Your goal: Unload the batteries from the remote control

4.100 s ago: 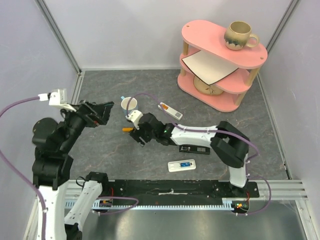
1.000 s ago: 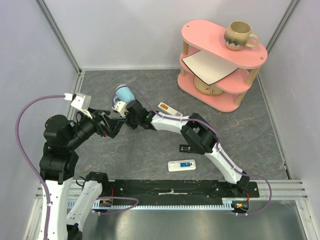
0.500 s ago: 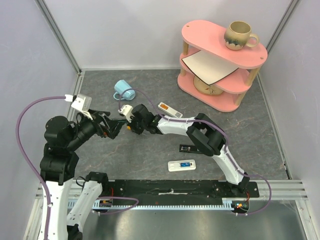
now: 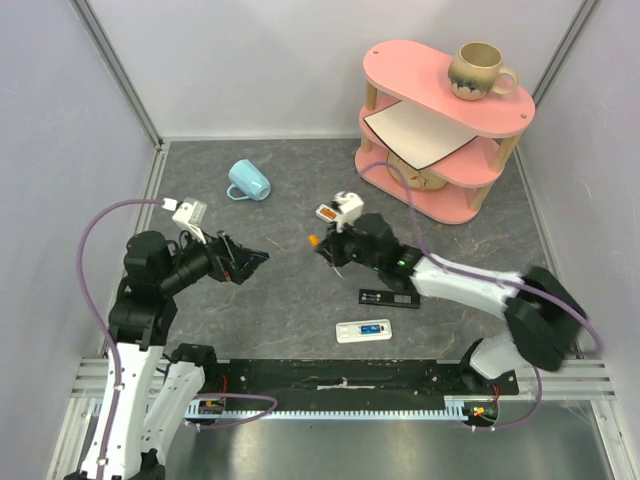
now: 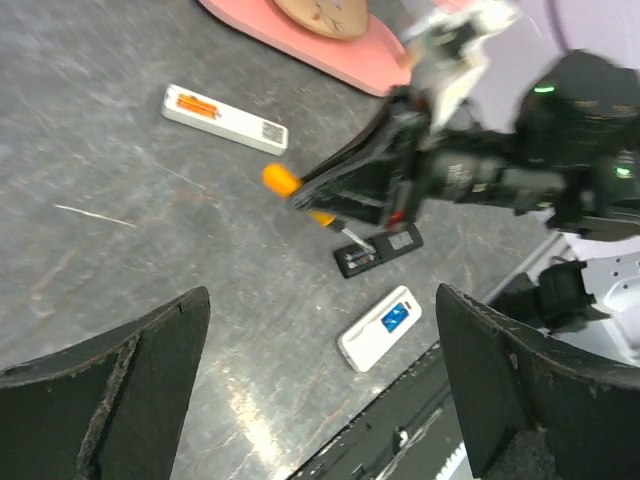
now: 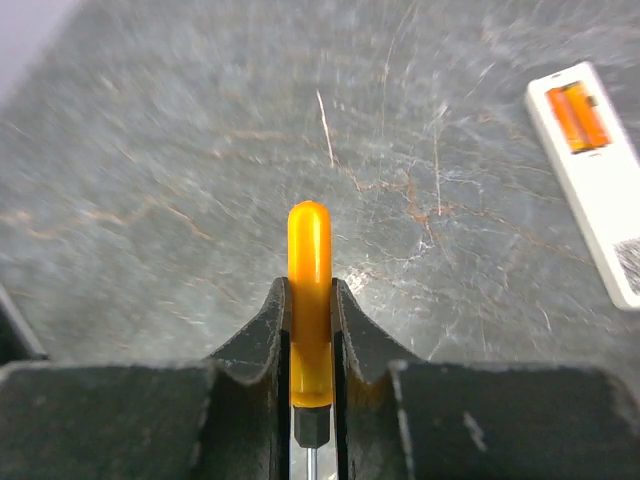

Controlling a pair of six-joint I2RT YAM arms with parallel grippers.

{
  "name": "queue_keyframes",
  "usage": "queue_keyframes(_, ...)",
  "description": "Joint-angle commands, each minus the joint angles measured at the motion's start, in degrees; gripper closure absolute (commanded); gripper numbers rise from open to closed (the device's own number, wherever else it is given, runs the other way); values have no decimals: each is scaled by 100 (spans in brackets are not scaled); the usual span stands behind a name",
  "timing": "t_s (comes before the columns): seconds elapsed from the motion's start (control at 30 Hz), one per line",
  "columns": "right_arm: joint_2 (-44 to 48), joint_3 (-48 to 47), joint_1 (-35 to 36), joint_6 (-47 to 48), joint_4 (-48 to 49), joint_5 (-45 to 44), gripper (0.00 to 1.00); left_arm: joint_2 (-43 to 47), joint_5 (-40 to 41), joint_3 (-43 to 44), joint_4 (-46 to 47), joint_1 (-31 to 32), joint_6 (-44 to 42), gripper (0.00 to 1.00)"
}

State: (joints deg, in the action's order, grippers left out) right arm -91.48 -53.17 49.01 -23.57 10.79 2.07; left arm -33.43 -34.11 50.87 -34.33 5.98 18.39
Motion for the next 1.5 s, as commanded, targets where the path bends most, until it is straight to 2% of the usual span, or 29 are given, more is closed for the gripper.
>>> queue_keyframes(0.0, 1543, 1052, 20, -1219, 968, -882, 100, 29, -878, -691, 1119, 35, 998, 1)
queue_keyframes(0.1, 2614, 1677, 3, -1693, 1144, -1260, 100, 47, -1027, -1122, 1919, 306, 1464, 1)
queue_keyframes(0.2, 3091, 2029, 3, -1966, 1241, -1428, 100, -268, -756, -1220, 2254, 912, 1519, 1)
queue_keyframes(0.27, 3206, 2065, -6, -1976, 1198, -1437, 100, -915, -396, -958, 2211, 1542, 1239, 1)
queue_keyframes(0.4, 3347, 1907, -15, -1879, 1040, -1498, 100, -1947, 52, -500, 2351, 2415, 1017, 1)
queue_keyframes(0.63, 3593, 1889, -111, -2107, 1162, -1815, 100, -2808, -131, -816, 4326, 3031, 1728, 1)
queue_keyframes(0.83, 3594, 1898, -138, -2423, 1338, -1710, 100, -3616, -158, -702, 5128, 3497, 2036, 1)
queue_keyframes(0.93, 3585, 1968, -138, -2573, 1435, -1552, 100, -3898, -149, -597, 5392, 3638, 2116, 6)
queue_keyframes(1.1, 3602, 2074, -138, -2846, 1637, -1306, 100, -4286, -140, -438, 5744, 3682, 2212, 23)
queue_keyframes(1.13, 3602, 2074, -146, -2872, 1637, -1253, 100, -4312, -62, -394, 5744, 3682, 2221, 32)
queue_keyframes(1.2, 3602, 2074, -138, -2925, 1611, -1217, 100, -4339, 0, -376, 5770, 3682, 2213, 43)
queue_keyframes(1.23, 3611, 2091, -146, -2942, 1602, -1191, 100, -4330, 35, -385, 5797, 3682, 2195, 53)
queue_keyframes(1.3, 3602, 2100, -147, -2960, 1602, -1156, 100, -4278, 53, -420, 5884, 3682, 2195, 64)
queue_keyframes(1.33, 3602, 2109, -138, -2969, 1593, -1130, 100, -4251, 45, -455, 5989, 3682, 2212, 77)
queue_keyframes(1.4, 3585, 2135, -138, -2995, 1567, -1103, 100, -4163, 45, -490, 5973, 3682, 2212, 97)
queue_keyframes(1.47, 3567, 2135, -146, -2978, 1480, -1103, 100, -4102, 88, -491, 5736, 3682, 2125, 98)
